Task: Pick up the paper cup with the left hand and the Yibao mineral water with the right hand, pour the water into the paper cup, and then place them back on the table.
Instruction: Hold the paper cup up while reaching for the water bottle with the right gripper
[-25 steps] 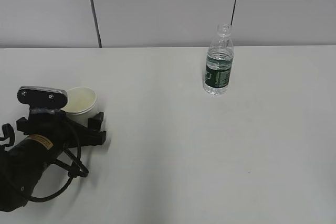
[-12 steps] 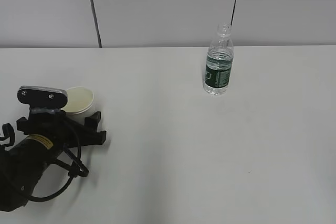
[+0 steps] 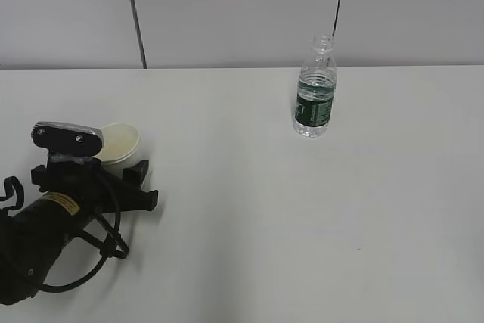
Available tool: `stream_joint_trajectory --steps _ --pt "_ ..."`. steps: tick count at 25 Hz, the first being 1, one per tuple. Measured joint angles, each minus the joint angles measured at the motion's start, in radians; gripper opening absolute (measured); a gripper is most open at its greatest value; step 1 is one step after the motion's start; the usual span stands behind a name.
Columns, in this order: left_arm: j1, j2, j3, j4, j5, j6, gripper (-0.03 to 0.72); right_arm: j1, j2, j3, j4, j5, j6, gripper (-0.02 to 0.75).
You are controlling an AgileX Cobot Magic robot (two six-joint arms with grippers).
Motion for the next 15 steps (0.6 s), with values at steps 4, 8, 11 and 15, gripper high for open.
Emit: stream_joint_trajectory --steps 4,8,11,15 --pt "0.0 -0.072 0.003 0.074 0.0 -0.001 0.438 0.0 0.0 0.0 0.006 0.0 0.0 0.586" --pt "-0.004 -0.163 0.029 0.157 0.002 -0.007 0.438 0.0 0.033 -0.013 0.01 -0.034 -0.006 0.586" --pt "-0.005 -0.24 0.049 0.196 0.045 -0.021 0.44 0.0 0.097 -0.029 0.02 -0.176 -0.01 0.586" --pt "-0.005 -0.33 0.072 0.254 0.122 -0.039 0.44 0.0 0.24 -0.028 0.036 -0.4 -0.012 0.586"
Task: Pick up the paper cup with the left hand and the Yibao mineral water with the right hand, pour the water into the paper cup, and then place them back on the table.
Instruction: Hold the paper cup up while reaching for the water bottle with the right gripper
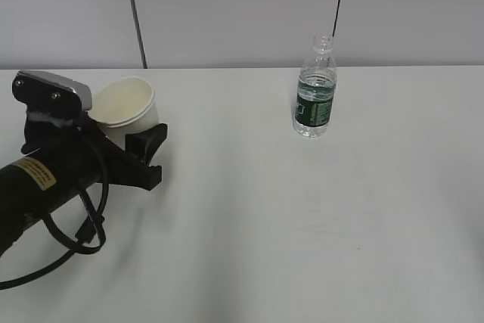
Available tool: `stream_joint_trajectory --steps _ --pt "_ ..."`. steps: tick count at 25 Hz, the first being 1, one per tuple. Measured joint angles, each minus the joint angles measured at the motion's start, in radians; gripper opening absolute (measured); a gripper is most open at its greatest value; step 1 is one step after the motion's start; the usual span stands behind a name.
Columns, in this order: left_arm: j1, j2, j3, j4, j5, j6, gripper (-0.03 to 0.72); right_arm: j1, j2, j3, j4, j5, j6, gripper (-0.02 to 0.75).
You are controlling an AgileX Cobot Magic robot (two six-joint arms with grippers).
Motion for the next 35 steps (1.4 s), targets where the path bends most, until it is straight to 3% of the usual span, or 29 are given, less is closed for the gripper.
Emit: stream_joint_trajectory --steps 10,16,22,26,30,35 --pt "0.0 -0.085 0.005 0.052 0.107 -0.014 0.44 0.0 0.371 0.025 -0.003 -0.579 -0.002 0.586" --pt "0.0 -0.085 0.006 0.069 0.115 -0.014 0.44 0.0 0.595 0.133 -0.012 -0.955 -0.002 0.586" --pt "0.0 -0.085 0.006 0.07 0.116 -0.014 0.44 0.0 0.89 0.153 -0.257 -1.243 0.038 0.586" --pt "0.0 -0.085 0.006 0.071 0.119 -0.014 0.44 0.0 1.067 0.142 -0.351 -1.372 0.087 0.586" --pt "0.0 -0.085 0.006 0.071 0.129 -0.014 0.44 0.039 1.212 0.106 -0.359 -1.42 0.102 0.586" --pt "0.0 -0.085 0.006 0.071 0.135 -0.014 0.44 0.176 1.378 0.021 -0.254 -1.459 0.069 0.586"
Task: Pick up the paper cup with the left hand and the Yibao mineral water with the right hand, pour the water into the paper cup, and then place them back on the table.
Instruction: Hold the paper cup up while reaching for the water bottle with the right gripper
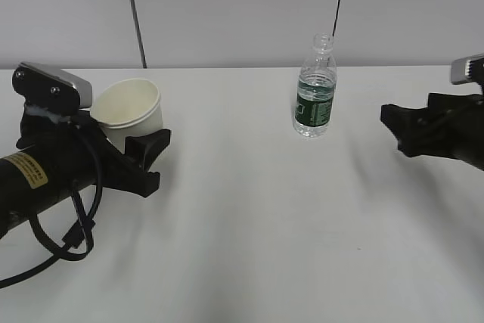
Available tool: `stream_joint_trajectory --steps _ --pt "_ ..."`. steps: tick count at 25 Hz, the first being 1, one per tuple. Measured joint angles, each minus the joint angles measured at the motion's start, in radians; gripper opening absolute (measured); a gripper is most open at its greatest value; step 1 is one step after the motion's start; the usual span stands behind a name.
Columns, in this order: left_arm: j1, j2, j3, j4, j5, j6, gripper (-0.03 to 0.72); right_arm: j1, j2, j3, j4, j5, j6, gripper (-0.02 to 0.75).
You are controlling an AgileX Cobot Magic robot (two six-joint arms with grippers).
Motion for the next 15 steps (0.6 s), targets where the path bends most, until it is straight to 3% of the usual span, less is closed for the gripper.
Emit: stream_joint_trajectory --steps 6,15 --pt "0.0 0.0 0.0 0.0 0.007 0.0 0.44 0.118 0.213 -0.146 0.087 -0.072 -0.058 0.59" --pt "0.0 0.0 0.0 0.0 0.008 0.0 0.44 0.13 0.462 -0.331 0.132 -0.198 -0.049 0.669"
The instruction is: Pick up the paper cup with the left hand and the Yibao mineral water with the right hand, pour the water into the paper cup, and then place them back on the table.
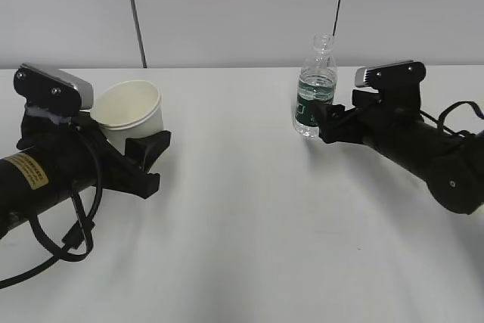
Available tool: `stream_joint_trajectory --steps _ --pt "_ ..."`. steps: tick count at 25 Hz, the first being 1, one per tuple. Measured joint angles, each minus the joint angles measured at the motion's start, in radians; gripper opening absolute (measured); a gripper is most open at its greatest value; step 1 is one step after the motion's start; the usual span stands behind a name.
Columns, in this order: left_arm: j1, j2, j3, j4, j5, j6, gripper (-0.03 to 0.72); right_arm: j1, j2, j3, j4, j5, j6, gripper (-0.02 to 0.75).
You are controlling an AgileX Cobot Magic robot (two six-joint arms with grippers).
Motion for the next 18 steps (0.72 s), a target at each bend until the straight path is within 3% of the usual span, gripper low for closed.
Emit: stream_joint_trajectory --steps 18 --pt "0.0 0.0 0.0 0.0 0.004 0.0 0.44 0.0 0.24 -0.289 -0.011 -0.031 0.053 0.669"
